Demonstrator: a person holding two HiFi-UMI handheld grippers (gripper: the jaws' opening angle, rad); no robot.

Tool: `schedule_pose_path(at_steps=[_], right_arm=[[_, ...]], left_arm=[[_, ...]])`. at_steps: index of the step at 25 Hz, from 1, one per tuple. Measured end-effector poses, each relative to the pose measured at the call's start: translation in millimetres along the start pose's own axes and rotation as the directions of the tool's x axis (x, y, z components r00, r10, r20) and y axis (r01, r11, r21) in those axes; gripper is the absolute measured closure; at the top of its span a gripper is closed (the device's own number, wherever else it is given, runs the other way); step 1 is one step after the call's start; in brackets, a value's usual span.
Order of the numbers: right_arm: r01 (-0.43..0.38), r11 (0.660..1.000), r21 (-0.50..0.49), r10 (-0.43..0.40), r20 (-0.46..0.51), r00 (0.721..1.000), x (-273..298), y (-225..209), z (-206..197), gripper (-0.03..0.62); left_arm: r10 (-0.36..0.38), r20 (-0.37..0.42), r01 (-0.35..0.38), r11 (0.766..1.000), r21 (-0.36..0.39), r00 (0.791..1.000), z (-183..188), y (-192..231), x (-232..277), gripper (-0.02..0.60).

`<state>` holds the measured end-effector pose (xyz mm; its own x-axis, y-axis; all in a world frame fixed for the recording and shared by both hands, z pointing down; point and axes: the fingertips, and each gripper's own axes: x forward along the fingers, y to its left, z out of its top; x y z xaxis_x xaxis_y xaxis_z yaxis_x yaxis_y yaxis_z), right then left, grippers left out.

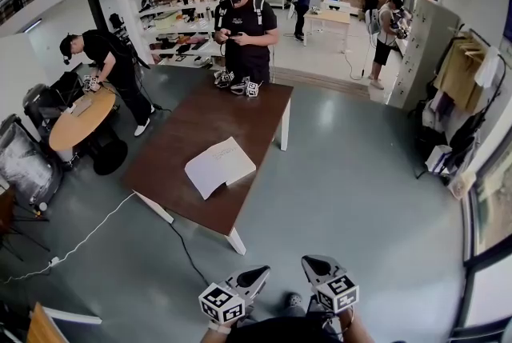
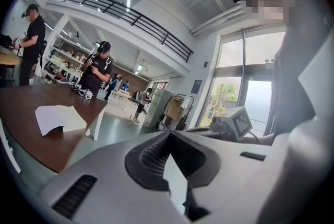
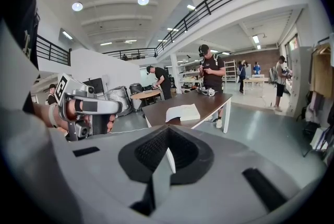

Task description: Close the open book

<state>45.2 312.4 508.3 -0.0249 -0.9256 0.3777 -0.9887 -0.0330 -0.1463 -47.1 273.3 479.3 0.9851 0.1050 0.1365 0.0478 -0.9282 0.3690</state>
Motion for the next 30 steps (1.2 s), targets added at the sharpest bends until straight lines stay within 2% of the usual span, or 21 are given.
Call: schedule_pose_path(at_steps=[16,30], right_arm=[[-0.043,0.998,-0.034,0.043,-0.015,0.999,10.4,8.2,0.3,0.607],[-0.043,0.999,-0.031,0.043,-0.003,0.999,1.6,-12.9,-1.4,0.608]], left_arm=[[0.032,-0.002,-0.032,0.999,-0.008,0.999,-3.9,3.1,-5.5,0.578],[0.042,-0.024,-0.041,0.999,0.010,0.999,-5.4,2.4,15.8,0.578]])
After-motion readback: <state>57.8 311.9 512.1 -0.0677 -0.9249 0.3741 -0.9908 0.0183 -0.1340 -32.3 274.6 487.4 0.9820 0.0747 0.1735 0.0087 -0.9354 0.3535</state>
